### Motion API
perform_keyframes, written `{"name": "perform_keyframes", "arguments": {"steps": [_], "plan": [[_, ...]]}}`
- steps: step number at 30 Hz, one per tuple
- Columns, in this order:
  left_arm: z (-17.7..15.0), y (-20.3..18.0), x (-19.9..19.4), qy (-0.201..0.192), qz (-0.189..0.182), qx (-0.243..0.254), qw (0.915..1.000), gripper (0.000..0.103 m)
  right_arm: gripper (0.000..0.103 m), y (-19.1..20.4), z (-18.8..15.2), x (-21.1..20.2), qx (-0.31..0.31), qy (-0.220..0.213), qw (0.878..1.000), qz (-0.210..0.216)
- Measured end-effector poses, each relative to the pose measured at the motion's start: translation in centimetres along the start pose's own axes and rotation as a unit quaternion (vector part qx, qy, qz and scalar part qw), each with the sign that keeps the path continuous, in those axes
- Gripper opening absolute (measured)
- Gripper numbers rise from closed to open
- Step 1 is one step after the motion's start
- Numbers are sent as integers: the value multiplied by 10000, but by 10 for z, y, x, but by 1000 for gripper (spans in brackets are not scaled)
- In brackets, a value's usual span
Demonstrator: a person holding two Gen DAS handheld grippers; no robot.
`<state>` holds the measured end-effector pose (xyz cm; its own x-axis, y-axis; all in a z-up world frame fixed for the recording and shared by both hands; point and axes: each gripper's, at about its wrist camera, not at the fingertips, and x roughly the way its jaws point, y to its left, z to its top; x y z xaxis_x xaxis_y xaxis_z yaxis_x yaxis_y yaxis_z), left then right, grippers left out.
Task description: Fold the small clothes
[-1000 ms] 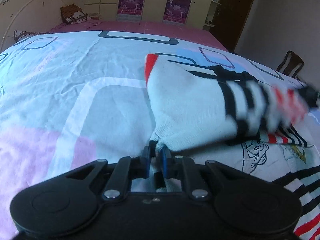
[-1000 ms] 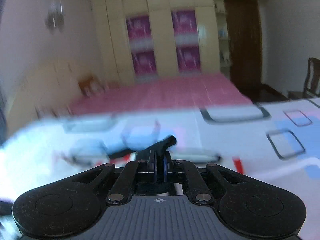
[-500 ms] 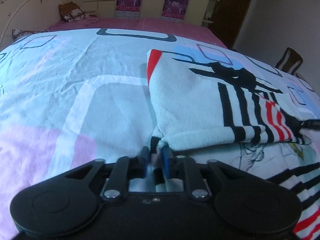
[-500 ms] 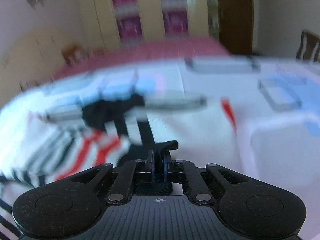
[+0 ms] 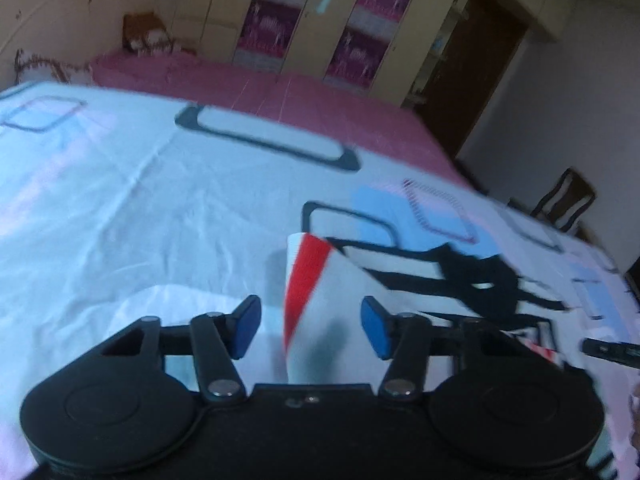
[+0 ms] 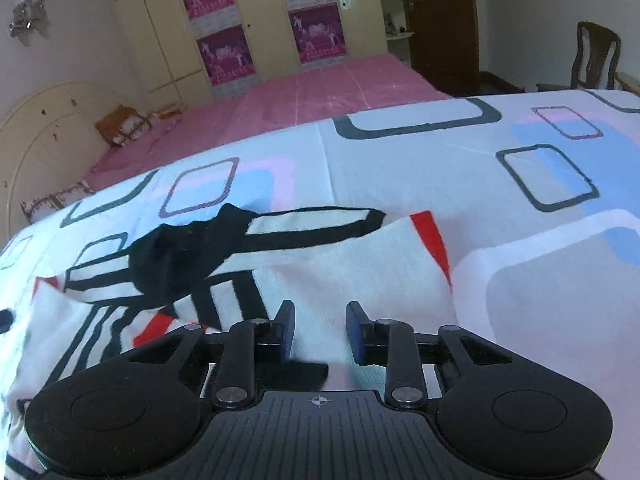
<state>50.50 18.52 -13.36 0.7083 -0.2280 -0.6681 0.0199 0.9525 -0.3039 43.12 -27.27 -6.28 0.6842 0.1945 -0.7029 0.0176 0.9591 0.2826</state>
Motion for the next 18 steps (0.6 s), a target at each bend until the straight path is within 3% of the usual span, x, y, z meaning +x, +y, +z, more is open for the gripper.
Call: {"name": "perform_keyframes", "arguments": {"steps": [2,3,6,11,13,15,16,18], "plan": [[1,4,20,147,-63,-30,9999,36,29,2,-2,5,-32,73,10000,24],[1,7,27,222,-228,-106,9994,8,29,3,-3,7,-43,97,9999,54],[-7,22,23,14,-104,-588,9982,8,29,3,-9,9,-69,133,9999,72],[-17,41,14,-48,-239,-1017,9945,25,30,-2,-13,15,-1,178,9998,-11],[-12,27,-5,-456,141,-491,9977,46,30,4,-9,6,-89,-13,9999,-103],[-6,-4,-11,-676,178,507,9963,59,30,16,-7,-1,-252,-161,9995,95],[-3,-17,-7,-602,142,818,9947,73,31,26,-6,2,-380,-112,9989,237],[-1,-37,9,-321,35,1249,9916,82,45,51,-8,12,-686,-68,9966,449]]}}
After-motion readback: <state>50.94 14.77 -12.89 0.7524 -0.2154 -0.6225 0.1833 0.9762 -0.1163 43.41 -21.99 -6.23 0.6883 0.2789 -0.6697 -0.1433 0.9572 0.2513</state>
